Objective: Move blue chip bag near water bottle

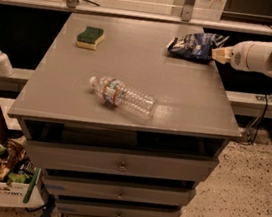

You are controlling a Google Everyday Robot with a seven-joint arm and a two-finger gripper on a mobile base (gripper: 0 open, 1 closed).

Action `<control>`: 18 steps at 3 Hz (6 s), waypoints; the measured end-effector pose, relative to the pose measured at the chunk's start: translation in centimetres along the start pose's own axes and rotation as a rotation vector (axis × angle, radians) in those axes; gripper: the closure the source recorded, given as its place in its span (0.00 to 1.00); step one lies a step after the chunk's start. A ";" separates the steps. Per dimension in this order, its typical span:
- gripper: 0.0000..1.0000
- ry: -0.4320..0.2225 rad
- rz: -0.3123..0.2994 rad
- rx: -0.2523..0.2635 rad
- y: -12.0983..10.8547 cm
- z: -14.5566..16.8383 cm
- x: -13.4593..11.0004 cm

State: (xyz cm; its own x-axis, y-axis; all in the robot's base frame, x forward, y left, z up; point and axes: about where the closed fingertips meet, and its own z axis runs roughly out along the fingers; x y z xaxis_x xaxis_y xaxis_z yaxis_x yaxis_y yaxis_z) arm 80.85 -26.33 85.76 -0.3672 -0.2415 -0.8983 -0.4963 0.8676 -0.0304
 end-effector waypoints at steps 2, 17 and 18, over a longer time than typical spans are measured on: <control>1.00 0.026 -0.051 -0.119 4.4 -4.7 -2.2; 0.00 0.372 -0.170 -0.633 21.6 -17.9 9.2; 0.00 0.371 -0.166 -0.626 21.3 -18.0 9.2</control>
Offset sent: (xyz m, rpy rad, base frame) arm -0.0996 0.0443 0.0551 -0.0244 0.1045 0.2891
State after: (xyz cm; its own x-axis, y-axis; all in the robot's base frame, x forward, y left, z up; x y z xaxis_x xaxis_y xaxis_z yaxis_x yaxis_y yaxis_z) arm 52.80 -17.87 84.75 -0.4347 -0.5751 -0.6930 -0.8828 0.4242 0.2017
